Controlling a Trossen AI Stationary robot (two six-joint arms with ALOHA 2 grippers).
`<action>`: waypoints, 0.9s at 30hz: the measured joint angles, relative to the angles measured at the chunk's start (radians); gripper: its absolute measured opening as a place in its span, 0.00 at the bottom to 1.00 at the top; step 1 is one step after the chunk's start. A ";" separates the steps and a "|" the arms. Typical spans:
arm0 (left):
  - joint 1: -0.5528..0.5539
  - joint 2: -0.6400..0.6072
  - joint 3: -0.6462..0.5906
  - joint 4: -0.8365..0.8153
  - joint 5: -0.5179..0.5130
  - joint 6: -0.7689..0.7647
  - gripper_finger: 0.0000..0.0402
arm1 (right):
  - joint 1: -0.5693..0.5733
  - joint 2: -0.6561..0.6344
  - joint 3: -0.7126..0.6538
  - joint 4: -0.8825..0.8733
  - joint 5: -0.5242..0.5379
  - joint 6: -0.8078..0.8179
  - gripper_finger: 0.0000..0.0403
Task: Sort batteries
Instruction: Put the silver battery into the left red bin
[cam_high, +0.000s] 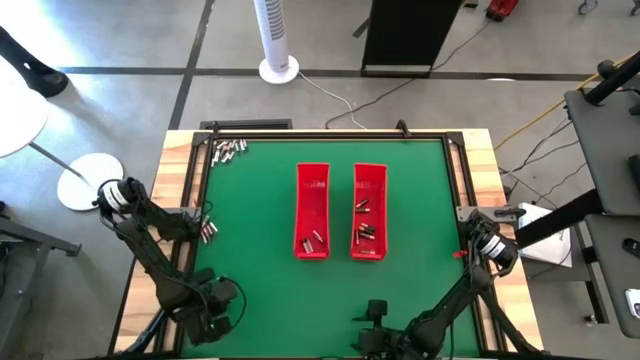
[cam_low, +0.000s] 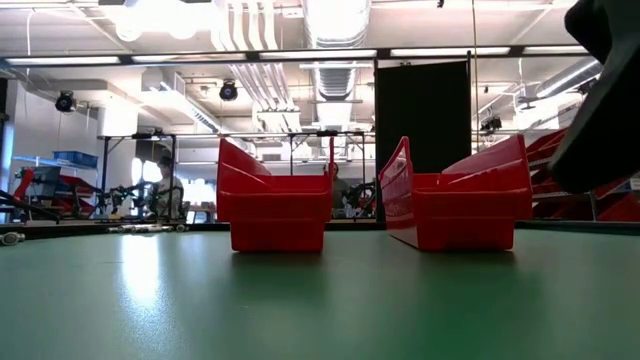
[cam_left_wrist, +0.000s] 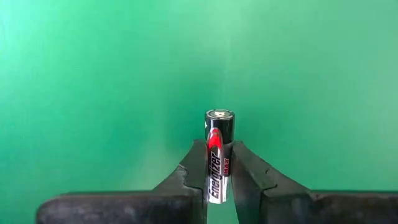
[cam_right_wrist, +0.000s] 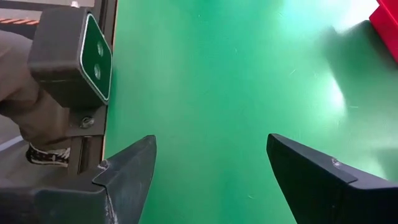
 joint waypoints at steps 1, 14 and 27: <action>0.014 0.003 0.000 0.009 -0.026 0.024 0.06 | 0.000 0.000 0.000 0.002 0.000 0.000 0.74; 0.168 0.006 0.001 0.131 -0.088 0.328 0.06 | 0.001 0.000 0.001 0.015 -0.001 -0.008 0.77; 0.346 0.006 0.222 0.115 -0.159 0.726 0.06 | -0.001 0.000 0.002 0.015 0.000 -0.011 0.74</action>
